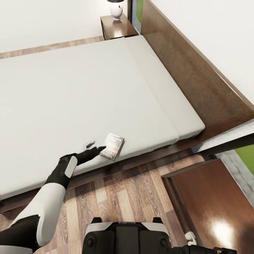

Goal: In the bedroom, move the book from the bed onto either nightstand, and place the two sandals side by side next to the bed.

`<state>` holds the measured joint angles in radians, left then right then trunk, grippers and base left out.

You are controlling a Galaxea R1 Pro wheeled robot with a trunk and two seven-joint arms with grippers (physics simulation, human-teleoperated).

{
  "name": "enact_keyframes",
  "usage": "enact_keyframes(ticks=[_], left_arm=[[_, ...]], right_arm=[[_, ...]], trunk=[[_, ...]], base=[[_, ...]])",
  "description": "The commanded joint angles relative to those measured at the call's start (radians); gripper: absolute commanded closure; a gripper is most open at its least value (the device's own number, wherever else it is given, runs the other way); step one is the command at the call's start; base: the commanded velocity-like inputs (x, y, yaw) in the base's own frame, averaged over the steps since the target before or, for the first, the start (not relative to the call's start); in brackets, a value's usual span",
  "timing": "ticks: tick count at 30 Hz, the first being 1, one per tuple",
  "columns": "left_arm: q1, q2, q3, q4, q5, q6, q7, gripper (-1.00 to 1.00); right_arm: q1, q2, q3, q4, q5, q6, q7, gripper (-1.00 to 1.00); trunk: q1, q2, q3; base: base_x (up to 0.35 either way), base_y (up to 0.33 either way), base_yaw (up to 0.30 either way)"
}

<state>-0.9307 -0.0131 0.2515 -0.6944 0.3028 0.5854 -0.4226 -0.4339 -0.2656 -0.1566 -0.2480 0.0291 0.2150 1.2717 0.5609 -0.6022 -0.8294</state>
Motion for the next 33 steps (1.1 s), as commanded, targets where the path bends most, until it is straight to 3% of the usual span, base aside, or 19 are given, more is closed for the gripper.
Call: enact_keyframes(ticks=[1,2,3,4,6,9,10,12,14,17,20,24,33], left_arm=[[0.038,0.031,0.005,-0.001,0.005,0.027,-0.122,-1.00],[0.056,0.045,0.005,-0.001,0.005,0.035,-0.178,-1.00],[0.113,0.087,0.004,-0.001,0.003,0.052,-0.341,-1.00],[0.132,0.100,0.003,-0.001,0.002,0.057,-0.392,-1.00],[0.209,0.143,-0.004,-0.001,0.000,0.066,-0.566,-1.00],[0.310,0.175,-0.017,-0.001,-0.020,0.064,-0.676,-1.00],[0.385,0.202,-0.021,0.000,-0.052,0.045,-0.714,-1.00],[0.434,0.223,-0.023,0.006,-0.071,0.003,-0.735,-1.00],[0.458,0.232,-0.024,0.069,-0.079,-0.069,-0.745,-1.00],[0.470,0.239,-0.020,0.175,-0.085,-0.182,-0.749,-1.00],[0.473,0.268,-0.018,0.230,-0.085,-0.257,-0.745,-1.00],[0.475,0.302,-0.017,0.317,-0.085,-0.294,-0.740,-1.00],[0.475,0.307,-0.017,0.356,-0.083,-0.372,-0.727,-1.00]], right_arm=[[0.000,0.000,-0.006,-0.001,0.003,0.010,0.005,-1.00],[0.000,0.000,-0.006,-0.001,0.003,0.010,0.005,-1.00],[0.000,0.000,-0.006,-0.001,0.003,0.010,0.005,-1.00],[0.000,0.000,-0.006,-0.001,0.003,0.010,0.005,-1.00],[0.000,0.000,-0.006,-0.001,0.003,0.010,0.005,-1.00],[0.000,0.000,-0.006,-0.001,0.003,0.010,0.005,-1.00],[0.000,0.000,-0.006,0.000,0.003,0.010,0.005,-1.00],[0.000,-0.001,-0.006,0.000,0.003,0.010,0.006,-1.00],[0.000,-0.001,-0.006,0.000,0.003,0.010,0.005,-1.00],[0.000,-0.001,-0.006,0.000,0.003,0.010,0.006,-1.00],[0.000,-0.001,-0.006,-0.001,0.002,0.010,0.006,-1.00],[0.000,-0.001,-0.006,-0.001,0.002,0.010,0.006,-1.00],[0.000,0.008,-0.006,-0.009,0.002,0.020,0.001,-1.00]], trunk=[[-0.004,0.006,0.003],[-0.007,0.013,0.006],[-0.011,0.020,0.009],[-0.015,0.027,0.012],[-0.019,0.034,0.015],[-0.019,0.034,0.015],[-0.019,0.034,0.015],[-0.019,0.034,0.015],[-0.019,0.034,0.015],[-0.019,0.034,0.015],[-0.019,0.034,0.015],[-0.019,0.034,0.015],[-0.019,0.034,0.015]], base=[[0.000,0.000,0.000],[0.000,0.000,0.000],[0.000,0.000,0.000],[0.000,0.000,0.000],[0.000,0.000,0.000],[0.000,0.000,0.000],[0.000,0.000,0.000],[0.000,0.000,0.000],[0.000,0.000,0.000],[0.000,0.000,0.000],[0.000,0.000,0.000],[0.000,0.000,0.000],[0.000,0.000,0.000]])
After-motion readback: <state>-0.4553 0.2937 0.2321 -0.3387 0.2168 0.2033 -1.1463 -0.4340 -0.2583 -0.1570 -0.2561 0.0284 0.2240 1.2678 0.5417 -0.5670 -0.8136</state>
